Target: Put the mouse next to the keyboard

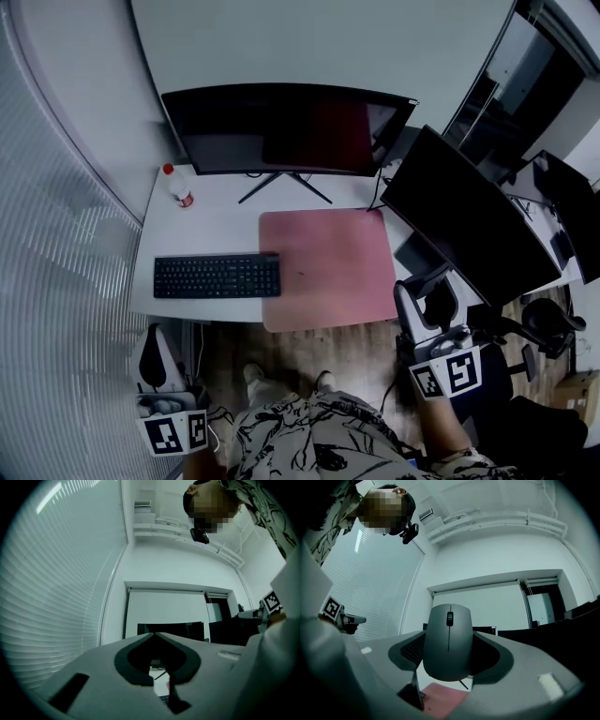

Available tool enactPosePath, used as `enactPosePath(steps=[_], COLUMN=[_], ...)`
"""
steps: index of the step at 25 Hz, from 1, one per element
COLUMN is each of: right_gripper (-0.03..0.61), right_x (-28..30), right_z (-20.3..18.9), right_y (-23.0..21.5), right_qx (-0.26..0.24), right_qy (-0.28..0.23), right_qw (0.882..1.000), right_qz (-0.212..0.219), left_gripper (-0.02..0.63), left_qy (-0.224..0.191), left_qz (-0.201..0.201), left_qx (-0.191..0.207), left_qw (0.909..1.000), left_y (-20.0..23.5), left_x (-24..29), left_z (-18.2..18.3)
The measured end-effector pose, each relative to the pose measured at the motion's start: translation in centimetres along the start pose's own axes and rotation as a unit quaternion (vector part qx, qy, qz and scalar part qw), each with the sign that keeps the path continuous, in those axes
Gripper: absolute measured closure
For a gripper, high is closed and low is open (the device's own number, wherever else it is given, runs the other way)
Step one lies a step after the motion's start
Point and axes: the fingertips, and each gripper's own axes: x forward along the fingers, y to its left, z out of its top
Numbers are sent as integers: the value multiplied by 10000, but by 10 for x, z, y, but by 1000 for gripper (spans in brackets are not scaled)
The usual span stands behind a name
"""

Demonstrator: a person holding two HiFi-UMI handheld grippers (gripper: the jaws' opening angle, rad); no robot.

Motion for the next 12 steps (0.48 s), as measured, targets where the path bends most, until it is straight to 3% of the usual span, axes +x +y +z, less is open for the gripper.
enactPosePath(steps=[12], right_gripper=[276], right_x=[12], right_z=[-1], right_y=[13], right_qx=[-73], right_qy=[48], right_qw=[9979], right_qz=[-636], left_gripper=[609], left_qy=[25], left_qz=[-675], left_qx=[-91], left_qw=[9977], left_y=[23], left_x=[53], left_z=[-3])
